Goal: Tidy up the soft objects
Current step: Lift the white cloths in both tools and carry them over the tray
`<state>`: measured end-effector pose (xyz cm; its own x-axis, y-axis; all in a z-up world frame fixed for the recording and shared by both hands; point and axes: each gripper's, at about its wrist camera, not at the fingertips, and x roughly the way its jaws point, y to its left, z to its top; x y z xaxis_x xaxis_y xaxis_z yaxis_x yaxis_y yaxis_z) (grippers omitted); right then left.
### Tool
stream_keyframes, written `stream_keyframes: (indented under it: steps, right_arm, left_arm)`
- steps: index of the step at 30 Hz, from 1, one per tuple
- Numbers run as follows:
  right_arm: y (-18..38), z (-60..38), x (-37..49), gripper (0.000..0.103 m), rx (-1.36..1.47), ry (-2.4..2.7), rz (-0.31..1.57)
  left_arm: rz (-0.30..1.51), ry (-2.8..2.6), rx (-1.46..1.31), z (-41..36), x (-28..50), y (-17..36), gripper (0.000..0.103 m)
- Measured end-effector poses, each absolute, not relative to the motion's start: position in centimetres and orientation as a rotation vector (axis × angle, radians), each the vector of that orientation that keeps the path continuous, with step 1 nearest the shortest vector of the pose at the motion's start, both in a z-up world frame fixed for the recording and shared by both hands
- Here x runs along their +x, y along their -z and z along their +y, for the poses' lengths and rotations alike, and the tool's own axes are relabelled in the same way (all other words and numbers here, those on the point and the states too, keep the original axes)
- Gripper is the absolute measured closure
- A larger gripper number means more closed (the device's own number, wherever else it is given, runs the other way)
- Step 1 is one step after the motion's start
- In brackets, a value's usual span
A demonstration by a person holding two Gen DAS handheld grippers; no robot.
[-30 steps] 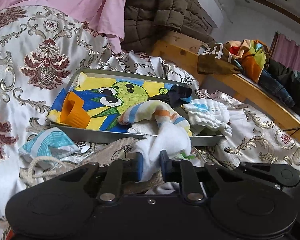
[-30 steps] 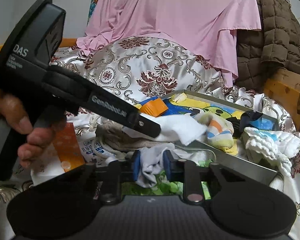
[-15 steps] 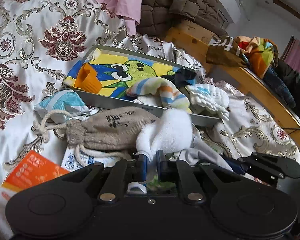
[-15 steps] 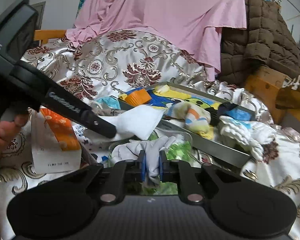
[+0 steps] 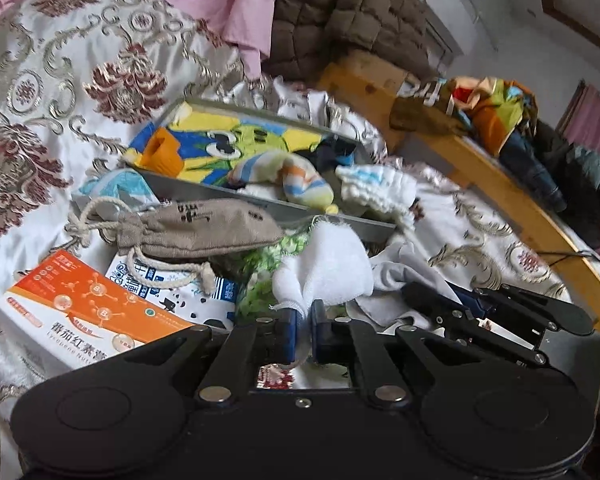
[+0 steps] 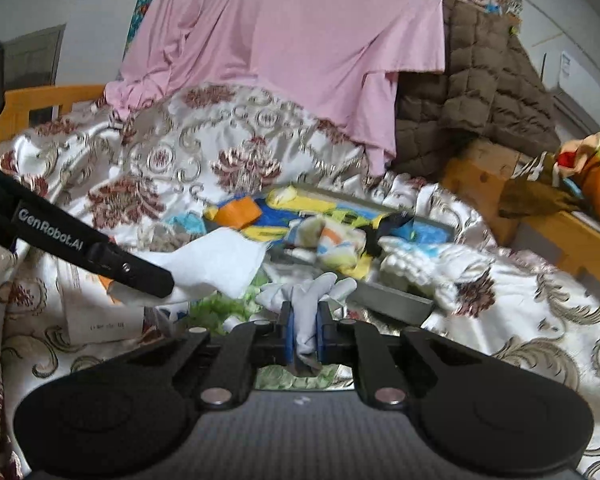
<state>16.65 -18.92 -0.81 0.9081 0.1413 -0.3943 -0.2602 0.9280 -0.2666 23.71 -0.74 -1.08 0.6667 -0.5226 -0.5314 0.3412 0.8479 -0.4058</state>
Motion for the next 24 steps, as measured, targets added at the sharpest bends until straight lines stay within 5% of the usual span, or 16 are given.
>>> stream_keyframes:
  steps: [12,24]
  right_arm:
    - [-2.7,-21.0,18.4,0.092,-0.276,-0.205,0.209]
    - [-4.1,-26.5,32.7,0.092,-0.114,-0.167,0.134]
  left_arm:
    - [0.531,0.456,-0.283,-2.2,23.5,-2.8,0.096]
    - [0.499,0.39,-0.269,-6.8,38.7,-3.7,0.096]
